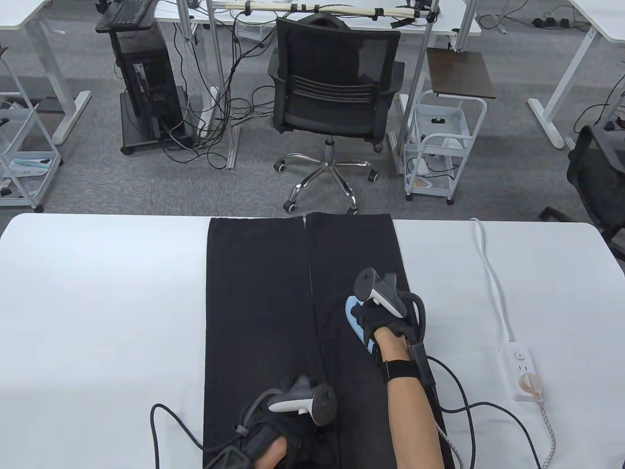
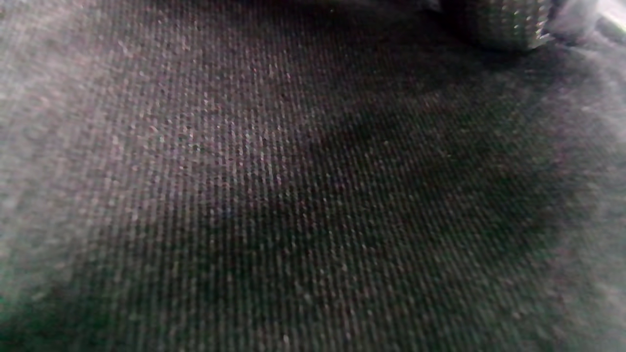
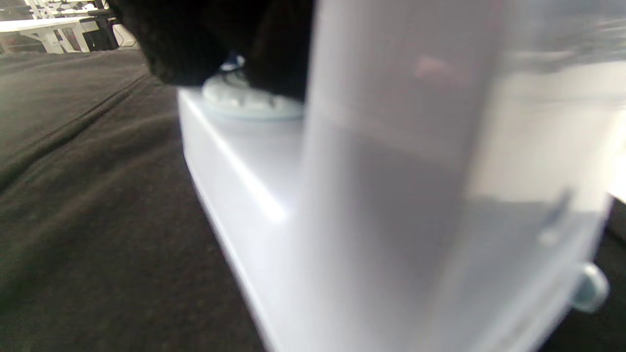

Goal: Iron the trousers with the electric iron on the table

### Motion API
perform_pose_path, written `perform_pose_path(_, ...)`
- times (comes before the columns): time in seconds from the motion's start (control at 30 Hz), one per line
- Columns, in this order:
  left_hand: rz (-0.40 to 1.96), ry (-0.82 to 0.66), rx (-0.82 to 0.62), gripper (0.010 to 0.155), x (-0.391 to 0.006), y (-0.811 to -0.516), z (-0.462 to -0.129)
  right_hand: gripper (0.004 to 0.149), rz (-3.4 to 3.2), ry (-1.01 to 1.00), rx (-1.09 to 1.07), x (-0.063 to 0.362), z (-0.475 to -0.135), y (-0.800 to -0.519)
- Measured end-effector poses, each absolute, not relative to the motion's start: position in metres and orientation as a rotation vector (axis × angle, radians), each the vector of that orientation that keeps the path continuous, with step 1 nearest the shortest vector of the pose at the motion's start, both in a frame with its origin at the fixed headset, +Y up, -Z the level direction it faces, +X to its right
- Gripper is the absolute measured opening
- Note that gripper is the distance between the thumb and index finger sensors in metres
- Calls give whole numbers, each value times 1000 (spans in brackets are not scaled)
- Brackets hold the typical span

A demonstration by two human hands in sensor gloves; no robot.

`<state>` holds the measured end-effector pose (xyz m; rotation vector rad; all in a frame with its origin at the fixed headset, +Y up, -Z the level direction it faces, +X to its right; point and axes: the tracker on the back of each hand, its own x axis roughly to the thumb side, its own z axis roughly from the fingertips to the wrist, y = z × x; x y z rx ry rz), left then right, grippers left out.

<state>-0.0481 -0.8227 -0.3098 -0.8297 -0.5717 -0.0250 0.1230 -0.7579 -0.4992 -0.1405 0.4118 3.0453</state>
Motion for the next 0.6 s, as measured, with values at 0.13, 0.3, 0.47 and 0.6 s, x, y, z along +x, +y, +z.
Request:
perform_pose_path(0.13,-26,-571,-832,117,-49,-823,-310,52,3053,420,-63,122,-485,-758)
perform_pose_path(0.3,-25,-571,-833,117,-49,-823,-309,52,3069,422,135,120,-444,-759)
perform_pose_path(0.47,-24,-570,-834,116,-50,-823,-309,52,3076,434,336,123,-387,-760)
perform_pose_path(0.6,-26,-569,-836,116,-50,-823,-309,52,3073,449,496,128,-335,-761)
